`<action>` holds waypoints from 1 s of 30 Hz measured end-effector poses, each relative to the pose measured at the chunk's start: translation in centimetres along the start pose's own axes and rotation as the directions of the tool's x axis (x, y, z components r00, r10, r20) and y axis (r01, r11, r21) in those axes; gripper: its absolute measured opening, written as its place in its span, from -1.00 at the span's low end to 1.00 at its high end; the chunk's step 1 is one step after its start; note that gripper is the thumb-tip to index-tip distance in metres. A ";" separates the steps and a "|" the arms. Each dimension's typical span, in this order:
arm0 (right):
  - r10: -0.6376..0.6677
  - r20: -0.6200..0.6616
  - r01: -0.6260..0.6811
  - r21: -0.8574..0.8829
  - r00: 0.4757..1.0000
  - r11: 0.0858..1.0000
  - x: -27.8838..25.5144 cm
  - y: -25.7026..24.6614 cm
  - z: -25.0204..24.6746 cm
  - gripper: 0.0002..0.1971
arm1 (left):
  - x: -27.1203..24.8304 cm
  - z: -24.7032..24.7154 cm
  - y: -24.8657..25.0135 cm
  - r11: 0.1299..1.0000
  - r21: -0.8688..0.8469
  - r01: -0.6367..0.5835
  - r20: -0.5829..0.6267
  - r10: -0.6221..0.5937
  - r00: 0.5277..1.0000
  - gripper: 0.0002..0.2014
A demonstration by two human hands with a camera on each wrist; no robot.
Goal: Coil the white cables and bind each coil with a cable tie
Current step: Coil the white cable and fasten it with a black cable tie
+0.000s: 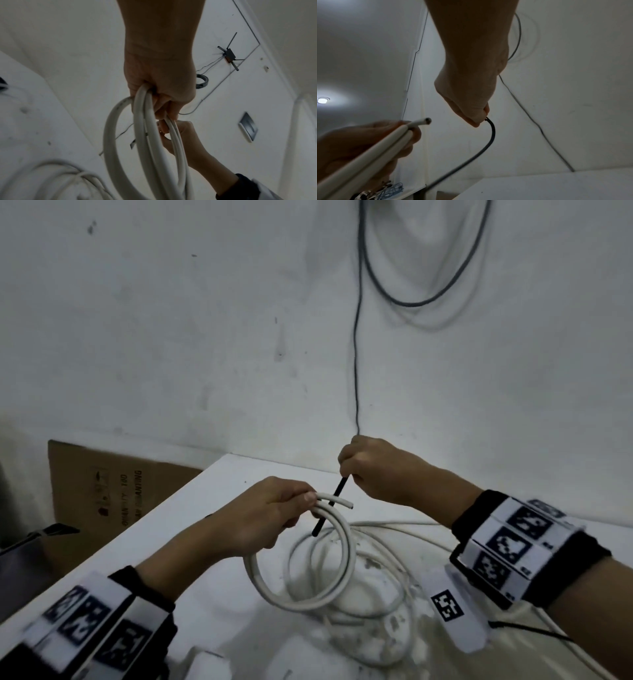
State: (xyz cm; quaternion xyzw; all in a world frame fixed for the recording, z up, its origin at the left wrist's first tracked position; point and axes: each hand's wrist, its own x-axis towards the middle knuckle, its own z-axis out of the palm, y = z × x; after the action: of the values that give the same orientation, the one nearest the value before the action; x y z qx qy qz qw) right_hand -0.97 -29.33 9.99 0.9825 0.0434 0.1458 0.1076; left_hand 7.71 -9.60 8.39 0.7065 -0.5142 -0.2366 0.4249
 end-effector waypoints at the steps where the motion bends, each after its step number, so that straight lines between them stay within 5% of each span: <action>1: -0.001 -0.026 0.001 0.021 1.000 1.000 -1.0 0.1 -0.7 -0.76 | 0.2 0.6 0.7 1.000 0.015 -0.014 0.006 0.014 1.000 -0.68; 5: 0.035 -0.195 0.027 0.304 0.980 0.952 -5.3 -0.6 -3.9 -0.75 | 1.2 3.1 3.2 0.997 0.055 -0.052 0.036 0.050 0.998 -0.68; 9: 0.232 -0.251 -0.075 0.510 0.940 0.857 -8.9 -1.0 -5.9 -0.74 | 1.7 5.5 5.1 0.994 0.071 -0.088 0.050 0.085 0.995 -0.62; 19: 0.458 -0.199 -0.186 0.721 0.867 0.667 -14.6 -1.5 -7.5 -0.82 | 2.4 9.5 7.8 0.994 0.037 -0.103 0.092 0.099 0.991 -0.68; 26: 0.604 -0.262 -0.145 0.828 0.753 0.541 -16.0 -1.9 -6.9 -0.83 | 2.3 10.3 8.9 0.980 -0.175 -0.089 0.090 0.106 0.990 -0.70; 30: 0.604 -0.231 -0.145 0.849 0.763 0.509 -16.6 -2.5 -6.7 -0.75 | 2.2 10.8 9.0 0.984 -0.134 -0.122 0.038 0.128 0.991 -0.69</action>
State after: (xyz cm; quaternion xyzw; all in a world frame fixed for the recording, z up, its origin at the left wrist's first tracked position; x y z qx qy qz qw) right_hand -18.92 -27.48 11.05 0.8336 -0.0936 0.3813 -0.3885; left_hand -4.60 -16.50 10.52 0.6377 -0.5506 -0.2592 0.4722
